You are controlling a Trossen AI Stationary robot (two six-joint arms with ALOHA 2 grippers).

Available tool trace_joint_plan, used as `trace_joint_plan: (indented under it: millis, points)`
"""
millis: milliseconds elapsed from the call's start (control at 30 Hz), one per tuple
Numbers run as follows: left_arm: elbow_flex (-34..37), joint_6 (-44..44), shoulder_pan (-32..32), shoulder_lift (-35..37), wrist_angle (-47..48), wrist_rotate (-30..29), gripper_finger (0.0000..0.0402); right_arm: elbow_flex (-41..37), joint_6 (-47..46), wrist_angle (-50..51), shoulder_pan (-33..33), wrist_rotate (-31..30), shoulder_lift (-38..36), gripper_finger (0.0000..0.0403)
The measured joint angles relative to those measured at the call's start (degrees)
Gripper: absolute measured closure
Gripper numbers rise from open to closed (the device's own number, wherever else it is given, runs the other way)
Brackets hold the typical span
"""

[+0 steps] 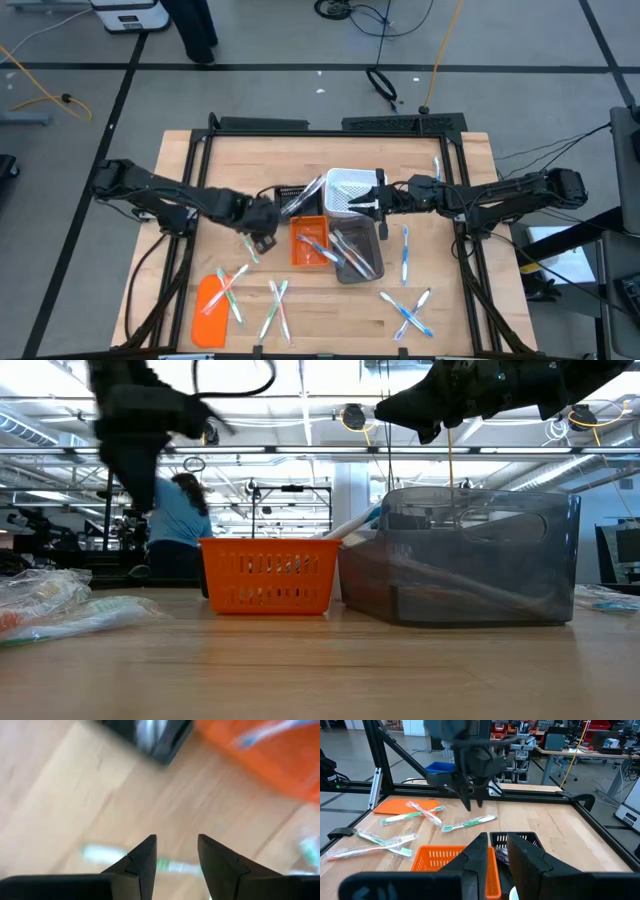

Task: Pick & Place Toothbrushes
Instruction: Put the green toothbrush into the white bin

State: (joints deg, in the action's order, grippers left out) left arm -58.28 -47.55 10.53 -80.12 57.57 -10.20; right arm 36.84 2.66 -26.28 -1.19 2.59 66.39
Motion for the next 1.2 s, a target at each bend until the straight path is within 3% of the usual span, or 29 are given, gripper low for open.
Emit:
trace_joint_plan:
  millis: [300, 567, 767, 1033, 1200]
  points:
    - [0.02, -25.39, 5.71, -0.07, 9.61, -0.02, 0.0256, 0.0, -0.02, 0.0, 0.0, 0.19, 0.0, 0.0339]
    - [0.28, -42.08, 8.93, -0.07, 11.4, -0.26, 0.0256, 0.0, -0.02, 0.04, 0.0, 0.21, 0.0, 0.0339]
    - [4.82, -54.31, 11.49, -0.07, 9.32, 0.32, 0.0256, 0.0, 0.01, 0.33, 0.0, 0.21, 0.0, 0.0339]
    - [10.93, -59.41, 12.9, -0.13, -1.91, 1.01, 0.0256, 0.0, 1.09, 1.39, 0.0, 0.23, 0.0, 0.0339]
    - [13.41, -60.89, 12.33, -0.13, -3.23, 1.65, 0.0256, 0.0, 1.09, 1.39, 0.0, 0.24, 0.0, 0.0339]
